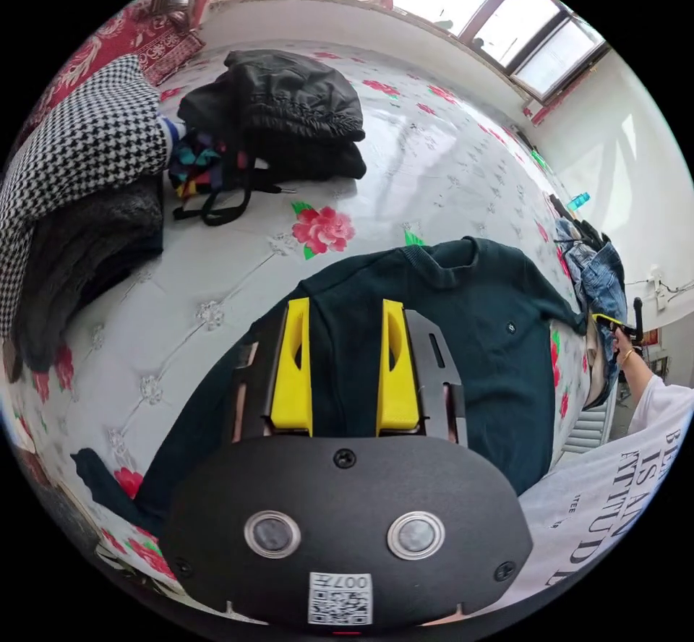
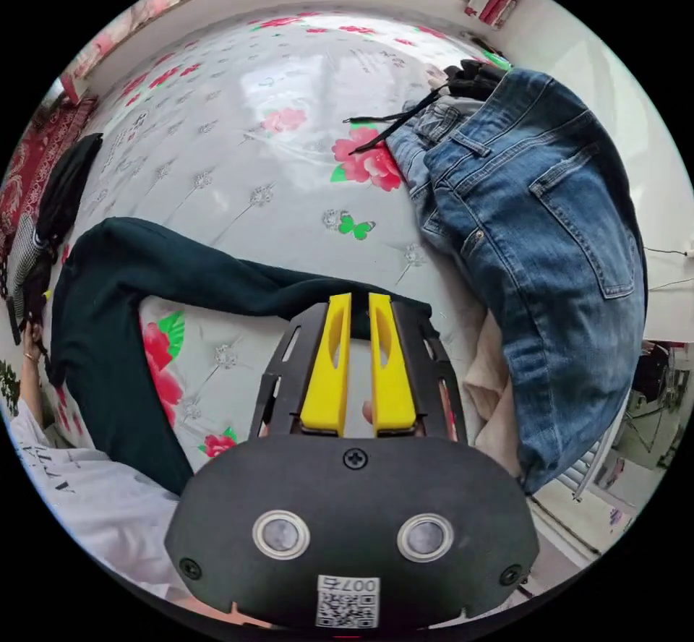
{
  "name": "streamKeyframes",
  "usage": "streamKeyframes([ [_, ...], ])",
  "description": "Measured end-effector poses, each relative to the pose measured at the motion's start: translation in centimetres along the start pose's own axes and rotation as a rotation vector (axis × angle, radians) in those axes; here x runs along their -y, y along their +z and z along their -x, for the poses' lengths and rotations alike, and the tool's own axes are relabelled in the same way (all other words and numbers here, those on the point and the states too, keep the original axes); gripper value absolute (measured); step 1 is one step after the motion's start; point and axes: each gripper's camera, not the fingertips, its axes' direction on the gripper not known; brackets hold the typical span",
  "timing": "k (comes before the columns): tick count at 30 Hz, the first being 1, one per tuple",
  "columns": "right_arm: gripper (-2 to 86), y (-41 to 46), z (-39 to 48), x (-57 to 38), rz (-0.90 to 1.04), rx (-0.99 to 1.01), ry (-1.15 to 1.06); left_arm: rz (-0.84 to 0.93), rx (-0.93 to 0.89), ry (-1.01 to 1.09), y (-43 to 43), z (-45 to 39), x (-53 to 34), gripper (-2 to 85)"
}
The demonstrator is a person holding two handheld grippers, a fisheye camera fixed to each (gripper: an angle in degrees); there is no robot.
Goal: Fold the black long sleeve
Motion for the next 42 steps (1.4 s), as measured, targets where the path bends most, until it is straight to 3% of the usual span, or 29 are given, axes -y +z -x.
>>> streamKeyframes([
  [2,3.4,-2.3,-1.3,-2.7,-0.063,0.158,0.012,0.025,0.017,0.021,0.6,0.4,1.2,14.0],
  [6,4.9,-6.3,2.7,-4.5,-0.282,0.199,-0.053,0.067,0.003,0.013,2.3,1.7,2.8,13.3],
  [9,6.1,-6.7,12.5,-1.6,-0.353,0.293,-0.272,0.059,0.125,0.053,2.5,1.4,3.3,6.6],
  [12,7.8,-4.5,24.3,3.2,-0.360,0.453,-0.439,0.129,0.088,0.071,2.5,2.1,4.6,3.1],
  [15,8.4,-1.6,35.2,7.4,-0.312,0.638,-0.567,0.133,0.040,0.044,1.6,3.3,4.8,2.3],
  [18,7.2,2.7,45.9,8.1,-0.186,0.522,-0.736,0.058,0.020,0.040,0.1,4.0,3.6,1.9],
  [20,4.2,6.8,51.5,6.3,-0.002,0.494,-0.870,0.005,0.007,0.038,-1.0,4.4,2.6,1.6],
  [22,2.4,7.4,53.5,3.5,0.066,0.506,-0.985,-0.062,-0.020,0.043,-2.5,4.6,1.3,1.4],
  [25,1.5,4.3,53.2,-3.7,-0.076,0.475,-1.096,-0.190,-0.076,0.138,-5.1,4.0,-2.4,1.1],
  [29,2.6,4.3,52.9,-13.6,0.006,0.409,-1.207,-0.163,-0.116,0.201,-5.0,3.8,-7.7,0.9],
  [34,5.1,0.8,50.5,-13.2,-0.122,0.569,-1.019,-0.089,-0.092,0.194,-3.3,3.9,-9.1,1.1],
  [37,6.3,1.1,52.1,-11.1,-0.152,0.558,-0.993,-0.092,-0.086,0.177,-3.0,4.0,-8.4,1.2],
  [42,4.2,6.8,58.8,-11.2,0.148,0.488,-1.167,-0.092,-0.058,0.158,-2.5,4.5,-7.4,1.3],
])
